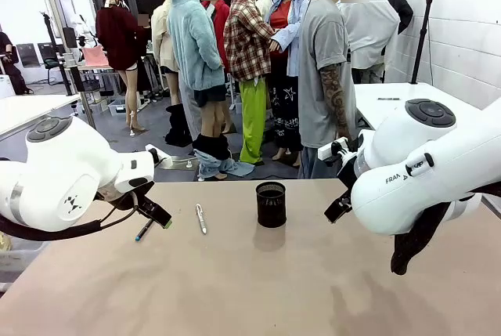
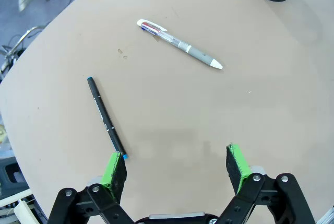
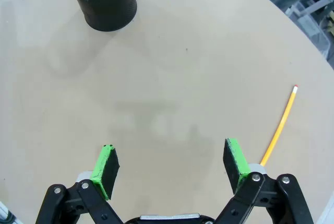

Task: Place the pens into the pen holder.
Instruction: Pick up a writing instrument from the table and place it into the Pen holder.

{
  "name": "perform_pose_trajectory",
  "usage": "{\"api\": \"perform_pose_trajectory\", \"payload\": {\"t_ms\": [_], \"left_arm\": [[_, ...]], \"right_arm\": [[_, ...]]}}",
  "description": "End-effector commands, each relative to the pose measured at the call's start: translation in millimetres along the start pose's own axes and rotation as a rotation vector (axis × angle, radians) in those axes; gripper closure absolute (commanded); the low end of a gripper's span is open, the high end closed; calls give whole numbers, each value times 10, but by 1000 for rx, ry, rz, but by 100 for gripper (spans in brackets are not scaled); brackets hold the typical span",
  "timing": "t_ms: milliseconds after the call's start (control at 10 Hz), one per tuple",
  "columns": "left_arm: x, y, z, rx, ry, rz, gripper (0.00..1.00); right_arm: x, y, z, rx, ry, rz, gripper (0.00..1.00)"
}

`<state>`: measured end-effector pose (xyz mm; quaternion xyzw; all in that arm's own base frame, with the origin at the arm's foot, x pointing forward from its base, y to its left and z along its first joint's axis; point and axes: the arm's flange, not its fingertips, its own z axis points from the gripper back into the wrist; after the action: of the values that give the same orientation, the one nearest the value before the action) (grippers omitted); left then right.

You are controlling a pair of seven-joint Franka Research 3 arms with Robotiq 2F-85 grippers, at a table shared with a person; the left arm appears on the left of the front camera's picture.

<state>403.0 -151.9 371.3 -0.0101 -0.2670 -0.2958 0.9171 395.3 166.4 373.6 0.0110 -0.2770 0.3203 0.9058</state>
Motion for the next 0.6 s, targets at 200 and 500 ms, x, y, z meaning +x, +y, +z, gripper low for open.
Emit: {"api": "perform_pose_trajectory", "payload": {"t_ms": [200,500], "left_arm": [[66,175,257,10,-103,7,0],[-57,722,1200,110,-291,-49,0]], "right_arm": [[59,-211,382,-152,-83,-35,0],[-223,-828,1355,-419,-215,-172,0]]}}
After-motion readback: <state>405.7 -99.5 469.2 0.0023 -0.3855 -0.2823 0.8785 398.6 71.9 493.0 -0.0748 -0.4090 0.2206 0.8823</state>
